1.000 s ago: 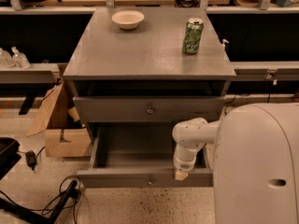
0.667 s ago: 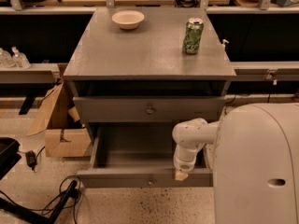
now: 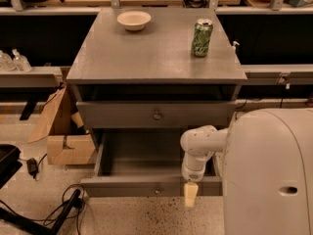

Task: Open middle drawer

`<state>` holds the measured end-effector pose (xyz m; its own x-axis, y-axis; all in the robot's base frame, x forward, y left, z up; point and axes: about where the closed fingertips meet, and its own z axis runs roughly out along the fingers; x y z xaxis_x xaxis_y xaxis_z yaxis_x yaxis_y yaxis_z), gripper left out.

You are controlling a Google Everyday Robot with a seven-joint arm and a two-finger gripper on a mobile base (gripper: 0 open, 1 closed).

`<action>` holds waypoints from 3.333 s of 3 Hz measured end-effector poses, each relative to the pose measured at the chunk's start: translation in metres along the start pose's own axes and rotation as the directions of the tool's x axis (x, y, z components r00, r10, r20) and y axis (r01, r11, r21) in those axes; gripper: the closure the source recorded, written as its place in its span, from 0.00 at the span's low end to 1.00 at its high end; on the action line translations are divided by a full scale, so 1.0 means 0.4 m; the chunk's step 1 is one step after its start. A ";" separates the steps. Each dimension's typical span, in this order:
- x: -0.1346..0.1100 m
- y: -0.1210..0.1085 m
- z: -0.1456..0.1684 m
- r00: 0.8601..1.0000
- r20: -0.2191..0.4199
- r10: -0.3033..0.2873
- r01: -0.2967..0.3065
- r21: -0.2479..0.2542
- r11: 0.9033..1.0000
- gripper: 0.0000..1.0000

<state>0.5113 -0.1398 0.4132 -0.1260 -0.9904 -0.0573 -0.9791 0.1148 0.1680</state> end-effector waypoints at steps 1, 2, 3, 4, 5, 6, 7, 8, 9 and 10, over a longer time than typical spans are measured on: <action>0.001 -0.008 -0.050 0.999 -0.041 -0.029 0.030 0.024 0.999 0.00; 0.003 -0.031 -0.125 0.994 -0.100 -0.051 0.057 0.056 0.997 0.00; 0.009 -0.060 -0.185 0.990 -0.125 -0.063 0.074 0.093 0.993 0.19; 0.014 -0.108 -0.217 0.992 -0.093 -0.090 0.102 0.139 0.985 0.41; 0.023 -0.169 -0.232 0.990 -0.034 -0.140 0.144 0.198 0.969 0.65; 0.034 -0.234 -0.236 0.981 0.011 -0.195 0.186 0.252 0.950 0.88; 0.039 -0.280 -0.181 0.969 0.056 -0.241 0.216 0.283 0.934 1.00; 0.036 -0.291 -0.110 0.956 0.075 -0.283 0.242 0.338 0.909 1.00; 0.029 -0.275 -0.053 0.949 0.061 -0.309 0.262 0.390 0.883 1.00; 0.036 -0.237 0.016 0.954 0.079 -0.290 0.238 0.392 0.889 1.00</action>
Offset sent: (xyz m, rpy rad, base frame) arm 0.0400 -0.0110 0.0855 -0.1646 -0.0920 0.1062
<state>0.6014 -0.1642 0.3901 0.1514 -0.9717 -0.1813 -0.9628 -0.1034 -0.2496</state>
